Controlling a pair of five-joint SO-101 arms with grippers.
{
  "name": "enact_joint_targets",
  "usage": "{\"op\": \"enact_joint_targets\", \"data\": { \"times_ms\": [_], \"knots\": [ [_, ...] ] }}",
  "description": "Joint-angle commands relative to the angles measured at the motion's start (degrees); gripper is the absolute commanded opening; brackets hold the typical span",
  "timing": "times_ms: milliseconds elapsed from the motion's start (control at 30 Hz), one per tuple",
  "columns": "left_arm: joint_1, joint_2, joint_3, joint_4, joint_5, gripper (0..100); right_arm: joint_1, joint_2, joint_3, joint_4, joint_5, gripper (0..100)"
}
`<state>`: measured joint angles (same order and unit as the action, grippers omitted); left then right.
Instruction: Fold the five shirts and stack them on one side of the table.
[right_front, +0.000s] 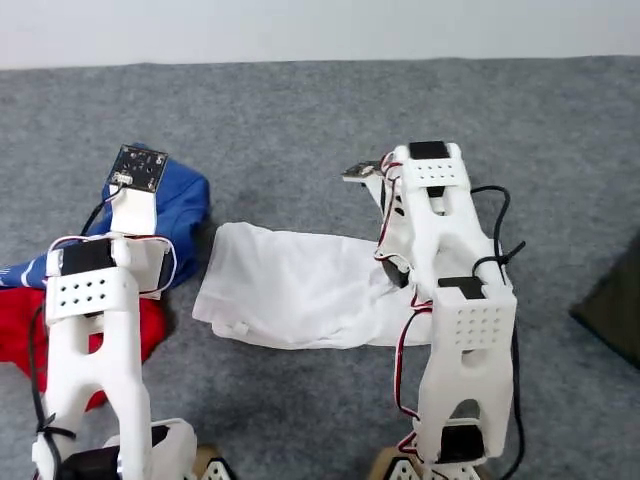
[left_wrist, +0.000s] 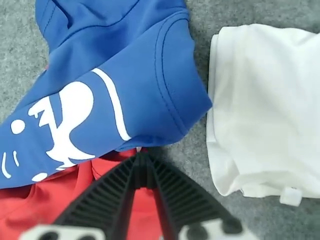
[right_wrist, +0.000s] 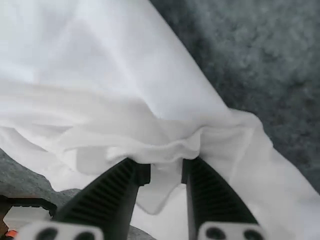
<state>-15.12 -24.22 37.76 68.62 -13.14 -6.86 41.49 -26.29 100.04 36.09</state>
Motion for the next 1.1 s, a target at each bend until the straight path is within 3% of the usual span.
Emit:
{"op": "enact_joint_targets", "data": {
  "times_ms": [0,267,633,833,1067],
  "knots": [
    [-0.4,-1.9,-4.5,2.1,0.1,0,2.8,-7.8,-1.3,2.3,0.0,20.9],
    [-0.3,-1.9,-8.8,4.9,0.3,0,3.4,-17.7,-1.0,2.5,-0.2,23.6],
    [0.2,-1.8,-17.1,10.5,1.1,0,10.2,-20.7,-1.0,2.4,-10.6,23.5],
    [4.1,-1.4,-16.3,0.8,8.9,0,15.9,-17.2,-1.0,-1.1,-15.6,23.4],
    [16.5,3.2,-14.4,-13.1,9.1,0,19.3,-12.4,-1.0,-2.9,-17.1,23.4]
  ]
}}
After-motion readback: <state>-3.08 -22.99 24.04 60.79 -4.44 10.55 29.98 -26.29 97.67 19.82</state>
